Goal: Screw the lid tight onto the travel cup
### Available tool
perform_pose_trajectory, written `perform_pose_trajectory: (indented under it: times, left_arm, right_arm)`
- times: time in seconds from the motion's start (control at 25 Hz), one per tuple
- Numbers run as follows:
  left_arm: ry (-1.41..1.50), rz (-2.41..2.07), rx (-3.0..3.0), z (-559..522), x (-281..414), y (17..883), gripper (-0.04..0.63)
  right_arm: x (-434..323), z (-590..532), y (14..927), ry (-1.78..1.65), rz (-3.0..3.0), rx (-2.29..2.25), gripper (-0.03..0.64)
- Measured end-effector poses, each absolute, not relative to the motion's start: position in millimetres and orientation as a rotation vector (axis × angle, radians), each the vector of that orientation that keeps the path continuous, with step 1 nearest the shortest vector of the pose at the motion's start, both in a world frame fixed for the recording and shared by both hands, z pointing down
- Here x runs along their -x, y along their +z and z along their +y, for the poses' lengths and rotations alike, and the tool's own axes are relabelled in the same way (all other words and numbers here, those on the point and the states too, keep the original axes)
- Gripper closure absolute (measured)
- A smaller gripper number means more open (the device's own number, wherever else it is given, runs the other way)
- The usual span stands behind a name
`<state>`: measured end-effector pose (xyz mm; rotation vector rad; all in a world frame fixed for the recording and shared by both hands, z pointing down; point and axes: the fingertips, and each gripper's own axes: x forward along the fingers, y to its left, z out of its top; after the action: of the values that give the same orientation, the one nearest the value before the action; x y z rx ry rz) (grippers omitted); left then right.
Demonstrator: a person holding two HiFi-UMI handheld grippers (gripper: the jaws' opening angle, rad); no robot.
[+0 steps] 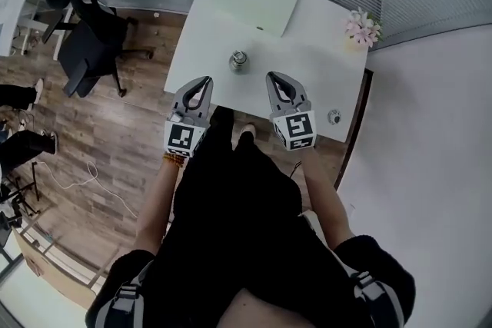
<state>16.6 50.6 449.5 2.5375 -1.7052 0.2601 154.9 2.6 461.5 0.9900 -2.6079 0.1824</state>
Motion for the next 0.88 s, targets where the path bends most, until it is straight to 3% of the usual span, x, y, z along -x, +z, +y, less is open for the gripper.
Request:
perform_pose_trajectory:
  times: [0.2, 0.4, 0.88]
  left_arm:
    - [0.336, -1.518, -2.613, 25.4, -7.6, 493.0, 0.576]
    - [0.363, -1.255, -2.695, 3.8, -9.2, 529.8, 0.406]
    - [0.592, -0.854, -2.808, -10.4, -41.8, 628.9, 0.234]
  right_arm:
    - [-128.0, -14.2, 472.1, 0.233, -2.539, -0.955, 0.617]
    - [-98.1, -36.0, 481.8, 0.252, -2.497, -0.908, 0.617]
    - [-93.2, -56.0, 501.1, 0.287, -2.373, -0.962, 0.617]
